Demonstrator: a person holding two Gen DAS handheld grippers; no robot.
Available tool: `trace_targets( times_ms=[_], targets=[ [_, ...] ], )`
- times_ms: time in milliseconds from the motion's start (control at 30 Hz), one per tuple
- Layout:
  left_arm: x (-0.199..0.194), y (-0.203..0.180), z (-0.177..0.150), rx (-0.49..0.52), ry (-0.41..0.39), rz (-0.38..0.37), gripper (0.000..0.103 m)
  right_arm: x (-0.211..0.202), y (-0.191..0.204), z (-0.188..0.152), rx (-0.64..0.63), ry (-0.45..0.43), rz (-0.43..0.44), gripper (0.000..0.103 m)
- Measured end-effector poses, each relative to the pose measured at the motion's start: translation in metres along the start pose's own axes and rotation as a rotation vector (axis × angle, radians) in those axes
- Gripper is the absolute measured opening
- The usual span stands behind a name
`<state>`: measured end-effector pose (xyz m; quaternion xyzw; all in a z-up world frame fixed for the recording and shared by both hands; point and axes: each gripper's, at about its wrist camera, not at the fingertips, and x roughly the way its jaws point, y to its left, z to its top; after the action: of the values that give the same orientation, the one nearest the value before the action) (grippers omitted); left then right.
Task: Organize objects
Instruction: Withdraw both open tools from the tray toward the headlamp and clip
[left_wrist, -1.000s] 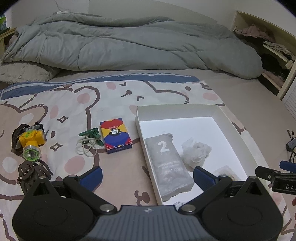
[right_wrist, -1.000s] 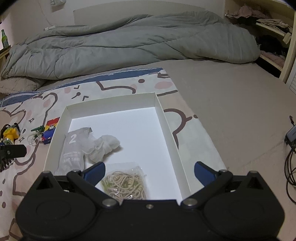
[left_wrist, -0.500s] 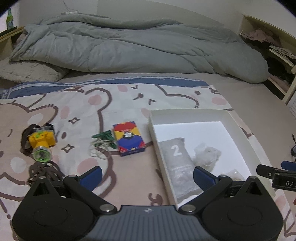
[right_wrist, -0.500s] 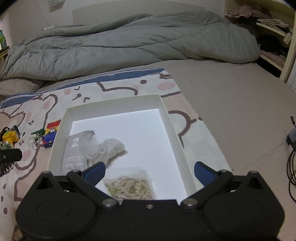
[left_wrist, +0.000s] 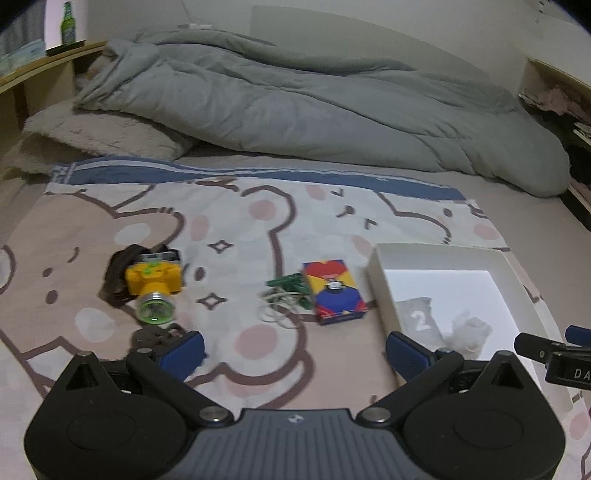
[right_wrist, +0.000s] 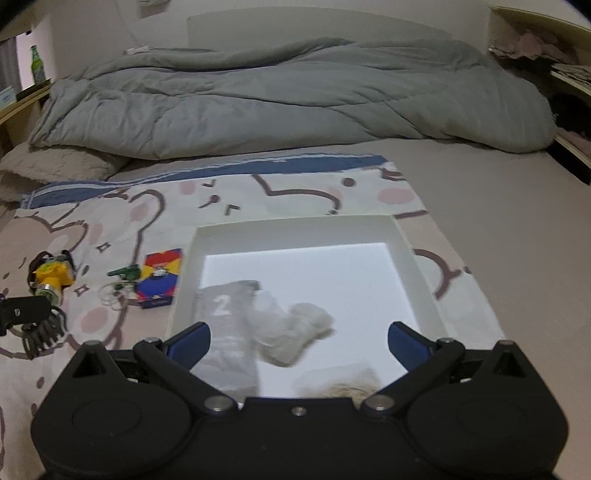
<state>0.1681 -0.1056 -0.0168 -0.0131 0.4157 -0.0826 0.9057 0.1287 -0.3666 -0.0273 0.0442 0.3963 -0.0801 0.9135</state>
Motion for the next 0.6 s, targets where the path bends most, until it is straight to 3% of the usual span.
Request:
trace_targets(
  times_ms=[600],
  targets=[
    [-0.024, 0.082, -0.004, -0.065, -0.029, 0.112, 0.103, 0.002, 0.092, 0.016, -0.080, -0.017, 0.094, 0.103]
  ],
)
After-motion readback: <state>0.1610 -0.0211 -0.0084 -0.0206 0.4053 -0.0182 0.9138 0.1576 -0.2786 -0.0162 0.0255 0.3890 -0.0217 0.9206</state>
